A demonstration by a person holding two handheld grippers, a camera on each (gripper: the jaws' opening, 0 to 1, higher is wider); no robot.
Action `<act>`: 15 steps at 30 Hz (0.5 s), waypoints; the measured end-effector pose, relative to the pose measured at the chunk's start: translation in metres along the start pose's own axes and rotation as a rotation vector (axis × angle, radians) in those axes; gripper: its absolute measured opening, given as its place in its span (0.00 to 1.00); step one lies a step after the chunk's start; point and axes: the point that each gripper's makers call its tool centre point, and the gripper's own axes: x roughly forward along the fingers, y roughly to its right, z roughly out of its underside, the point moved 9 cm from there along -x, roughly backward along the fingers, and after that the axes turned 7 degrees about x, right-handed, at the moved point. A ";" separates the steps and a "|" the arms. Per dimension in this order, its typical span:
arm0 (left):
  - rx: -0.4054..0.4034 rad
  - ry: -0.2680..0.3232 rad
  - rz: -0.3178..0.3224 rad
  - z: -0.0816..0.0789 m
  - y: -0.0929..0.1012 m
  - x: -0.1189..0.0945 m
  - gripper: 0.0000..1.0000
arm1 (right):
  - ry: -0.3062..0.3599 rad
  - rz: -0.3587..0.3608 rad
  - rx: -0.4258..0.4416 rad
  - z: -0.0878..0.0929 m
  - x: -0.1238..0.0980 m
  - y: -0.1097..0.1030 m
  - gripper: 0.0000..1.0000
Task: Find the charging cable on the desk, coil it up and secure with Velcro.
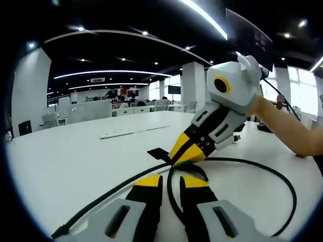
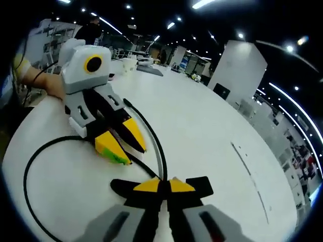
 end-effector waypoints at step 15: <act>0.110 -0.002 -0.024 0.004 -0.018 0.019 0.29 | -0.007 -0.005 0.006 0.003 -0.001 0.000 0.07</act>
